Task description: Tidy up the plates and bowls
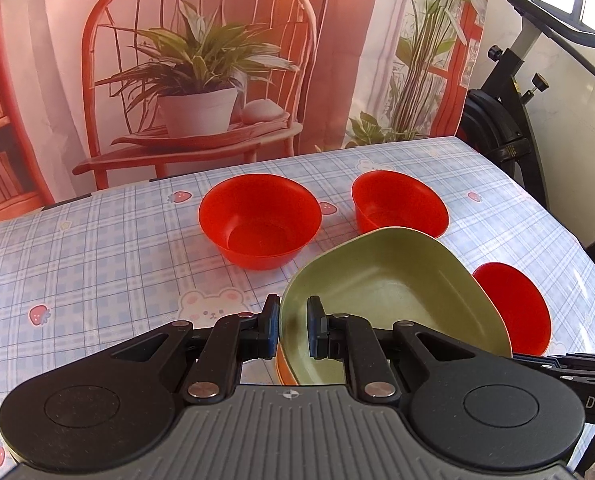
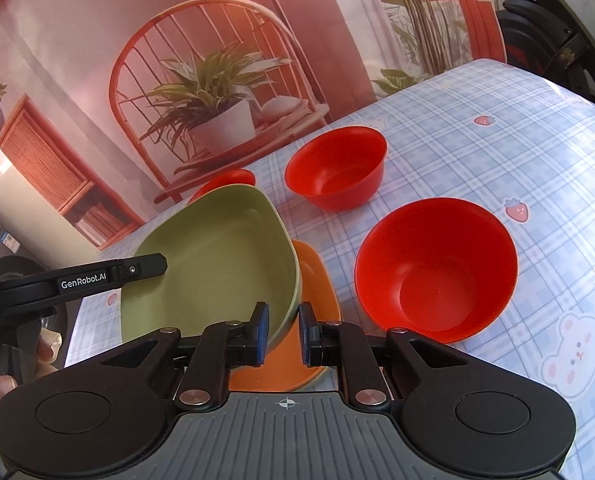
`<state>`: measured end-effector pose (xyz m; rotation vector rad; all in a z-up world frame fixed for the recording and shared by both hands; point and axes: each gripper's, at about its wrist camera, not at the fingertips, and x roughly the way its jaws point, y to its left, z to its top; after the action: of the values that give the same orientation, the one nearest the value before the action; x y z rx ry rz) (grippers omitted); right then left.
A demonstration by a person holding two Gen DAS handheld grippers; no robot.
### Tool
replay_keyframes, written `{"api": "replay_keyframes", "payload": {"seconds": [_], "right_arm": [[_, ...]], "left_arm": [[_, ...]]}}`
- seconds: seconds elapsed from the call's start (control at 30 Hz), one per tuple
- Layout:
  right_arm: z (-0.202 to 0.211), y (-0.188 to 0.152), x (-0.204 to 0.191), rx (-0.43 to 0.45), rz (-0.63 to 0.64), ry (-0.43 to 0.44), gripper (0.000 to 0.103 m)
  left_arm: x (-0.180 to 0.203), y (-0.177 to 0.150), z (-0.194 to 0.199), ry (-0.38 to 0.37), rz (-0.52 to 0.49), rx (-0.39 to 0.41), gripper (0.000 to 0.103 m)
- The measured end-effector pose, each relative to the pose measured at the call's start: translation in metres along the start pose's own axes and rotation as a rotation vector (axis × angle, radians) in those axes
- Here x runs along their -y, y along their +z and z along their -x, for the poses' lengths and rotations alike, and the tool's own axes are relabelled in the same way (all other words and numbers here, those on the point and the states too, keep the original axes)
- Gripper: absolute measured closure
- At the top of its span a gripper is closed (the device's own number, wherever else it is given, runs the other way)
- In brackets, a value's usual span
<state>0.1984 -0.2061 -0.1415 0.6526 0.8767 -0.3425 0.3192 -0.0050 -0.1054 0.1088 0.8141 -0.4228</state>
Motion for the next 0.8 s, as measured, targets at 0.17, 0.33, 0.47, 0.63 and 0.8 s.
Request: {"api": "replay_keyframes", "payload": {"seconds": [0.17,0.33,0.47,0.63,0.8], "right_arm": [[-0.009,-0.006,0.007,-0.024,-0.019,-0.01,0.088],[-0.015,-0.008,0.007,-0.036,-0.011,-0.012,0.088],[-0.019,-0.009,0.006,-0.044,-0.003,-0.014,0.088],[-0.021,-0.009,0.007,-0.039,0.011,-0.024,0.088],[-0.022,-0.008,0.008,-0.043,0.015,-0.016,0.087]], "left_arm": [[0.002,-0.006,-0.012,0.008,-0.011,-0.025,0.088],[-0.002,-0.009,-0.019,0.018,-0.001,-0.039,0.088],[-0.001,-0.008,-0.022,0.035,-0.002,-0.043,0.088],[0.003,-0.009,-0.027,0.044,-0.018,-0.053,0.088],[0.003,-0.01,-0.033,0.049,-0.025,-0.07,0.088]]}}
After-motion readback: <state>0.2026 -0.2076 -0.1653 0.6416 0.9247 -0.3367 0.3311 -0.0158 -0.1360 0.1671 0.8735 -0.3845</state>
